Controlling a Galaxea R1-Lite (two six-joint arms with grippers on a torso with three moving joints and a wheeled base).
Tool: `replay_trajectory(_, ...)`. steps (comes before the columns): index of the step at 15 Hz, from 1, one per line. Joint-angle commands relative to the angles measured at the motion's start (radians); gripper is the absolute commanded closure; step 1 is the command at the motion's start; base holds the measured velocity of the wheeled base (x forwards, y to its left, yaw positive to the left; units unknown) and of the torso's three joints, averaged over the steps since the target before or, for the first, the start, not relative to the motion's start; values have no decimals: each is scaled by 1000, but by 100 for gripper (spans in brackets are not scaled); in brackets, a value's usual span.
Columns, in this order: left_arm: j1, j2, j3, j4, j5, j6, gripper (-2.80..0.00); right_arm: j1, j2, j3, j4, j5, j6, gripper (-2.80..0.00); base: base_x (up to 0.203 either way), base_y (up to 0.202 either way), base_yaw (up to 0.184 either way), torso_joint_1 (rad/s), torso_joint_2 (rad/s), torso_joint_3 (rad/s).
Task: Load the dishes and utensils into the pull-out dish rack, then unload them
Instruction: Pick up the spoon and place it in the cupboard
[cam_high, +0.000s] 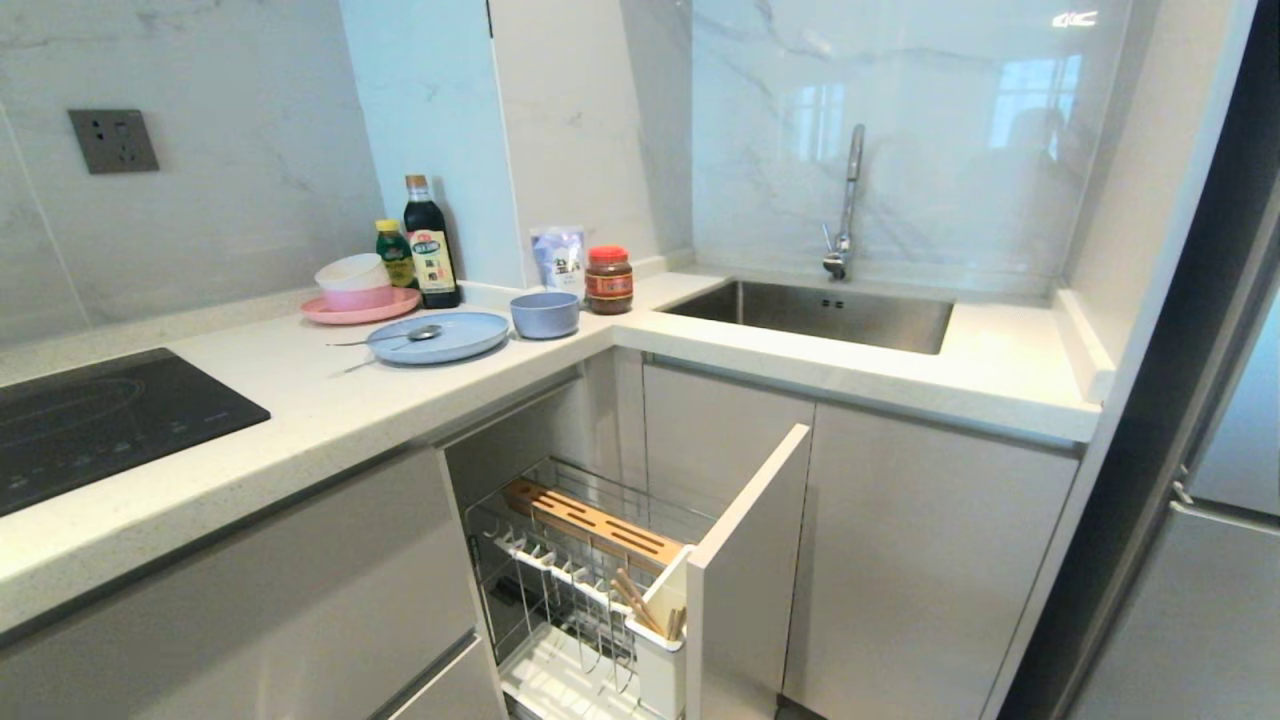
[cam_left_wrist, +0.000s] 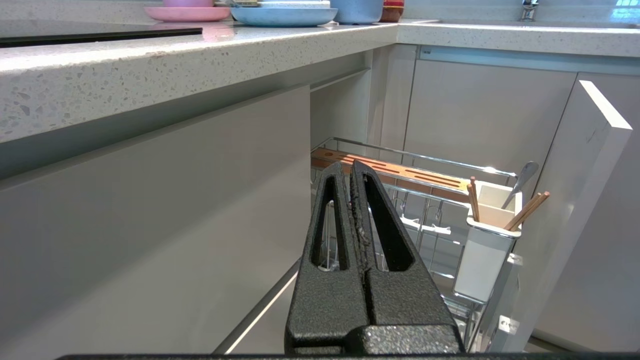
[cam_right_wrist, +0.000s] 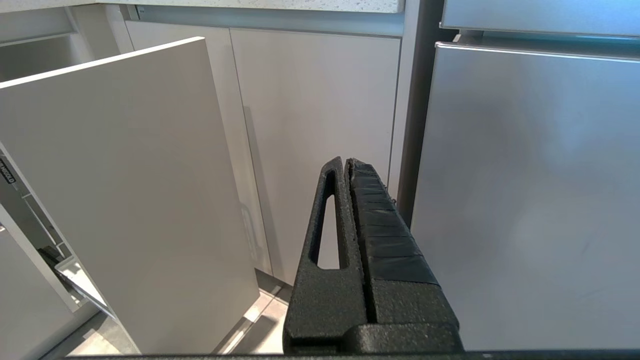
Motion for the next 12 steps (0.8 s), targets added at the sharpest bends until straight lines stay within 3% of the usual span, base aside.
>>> replay_trajectory(1,0,2,25,-1,0,-1,0,0,-4,2,0,0,0,0,0,0,0,7,6,-52)
replay_trajectory(12,0,2,25,-1,0,-1,0,0,-4,2,0,0,0,0,0,0,0,2,1,-183)
